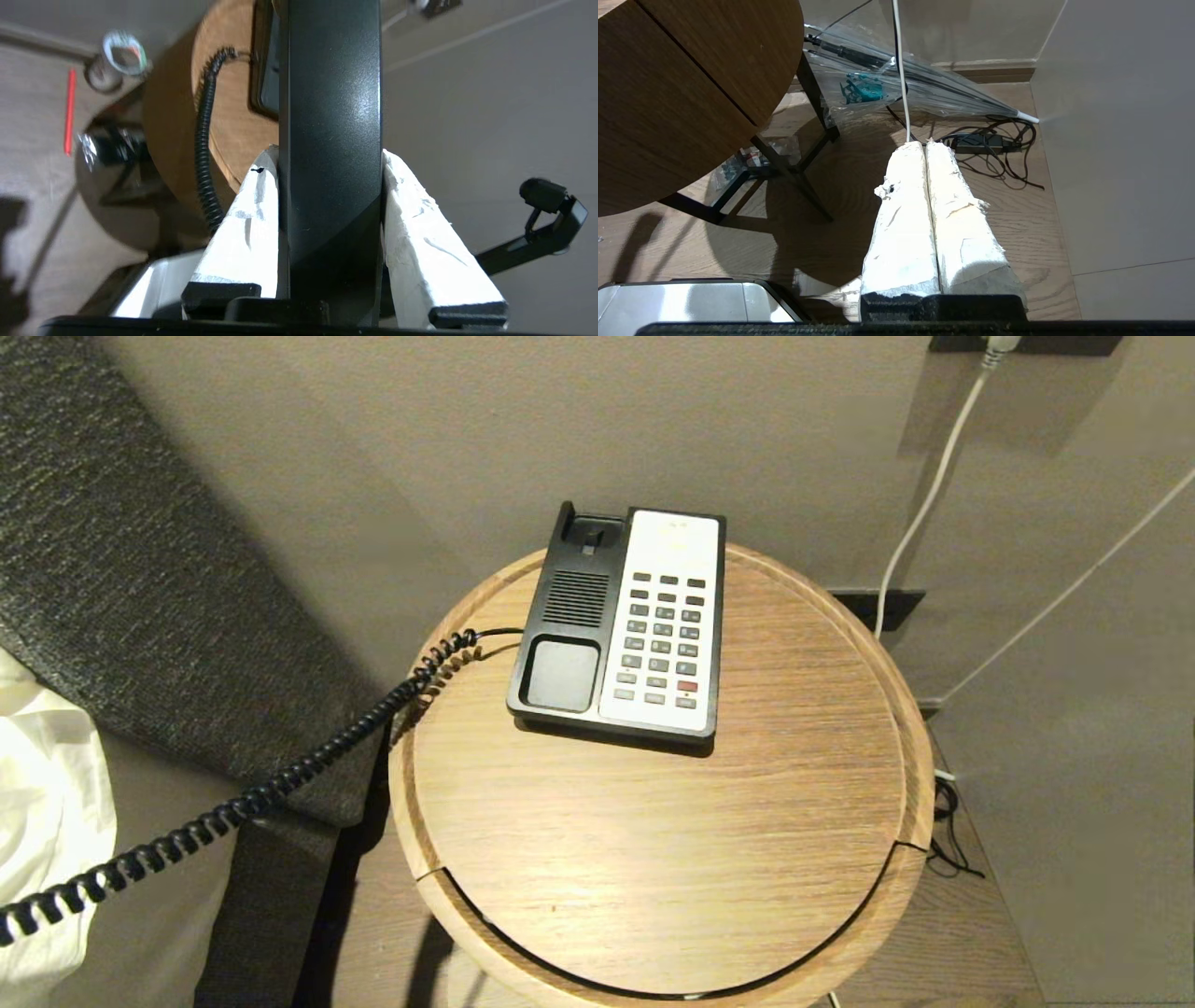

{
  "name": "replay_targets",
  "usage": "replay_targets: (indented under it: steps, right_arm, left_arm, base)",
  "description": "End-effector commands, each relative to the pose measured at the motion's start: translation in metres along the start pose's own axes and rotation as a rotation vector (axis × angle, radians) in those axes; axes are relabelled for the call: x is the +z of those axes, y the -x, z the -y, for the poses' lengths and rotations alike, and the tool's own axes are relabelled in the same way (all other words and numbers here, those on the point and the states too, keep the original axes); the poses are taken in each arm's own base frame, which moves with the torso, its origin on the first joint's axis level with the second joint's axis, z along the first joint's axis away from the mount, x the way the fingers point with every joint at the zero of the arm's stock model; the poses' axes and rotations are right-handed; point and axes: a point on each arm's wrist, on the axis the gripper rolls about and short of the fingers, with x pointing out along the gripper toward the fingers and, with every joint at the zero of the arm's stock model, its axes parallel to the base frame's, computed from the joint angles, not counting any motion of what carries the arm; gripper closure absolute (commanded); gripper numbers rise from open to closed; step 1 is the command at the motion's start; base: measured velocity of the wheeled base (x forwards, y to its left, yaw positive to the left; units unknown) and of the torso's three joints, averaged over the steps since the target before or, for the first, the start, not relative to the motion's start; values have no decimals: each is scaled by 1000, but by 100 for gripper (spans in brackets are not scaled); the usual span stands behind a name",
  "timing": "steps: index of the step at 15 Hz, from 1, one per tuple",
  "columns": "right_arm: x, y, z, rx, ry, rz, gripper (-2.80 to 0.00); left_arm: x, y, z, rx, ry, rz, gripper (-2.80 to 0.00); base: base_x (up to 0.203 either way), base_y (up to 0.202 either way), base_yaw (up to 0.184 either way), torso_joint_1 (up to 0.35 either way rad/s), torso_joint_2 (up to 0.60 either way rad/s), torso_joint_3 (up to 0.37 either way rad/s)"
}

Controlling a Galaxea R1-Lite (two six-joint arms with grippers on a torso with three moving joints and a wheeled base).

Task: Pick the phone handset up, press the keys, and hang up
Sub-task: Dial the number

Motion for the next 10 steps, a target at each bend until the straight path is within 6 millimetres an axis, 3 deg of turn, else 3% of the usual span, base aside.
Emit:
replay_targets:
  steps: [1,7,10]
  right_arm:
    - [0,0,0,0,-1,1,0]
    - [0,0,0,2,-1,0,0]
    - [0,0,0,2,-2,1,0]
  left_arm:
    - [-8,12,-12,-1,7,26,0]
    - [-15,21,-22,-26,-27,63,0]
    - [-5,28,-18,-58,-21,98,0]
  base:
    - [0,0,0,0,0,0]
    - [0,0,0,0,0,0]
    - [0,0,0,0,0,0]
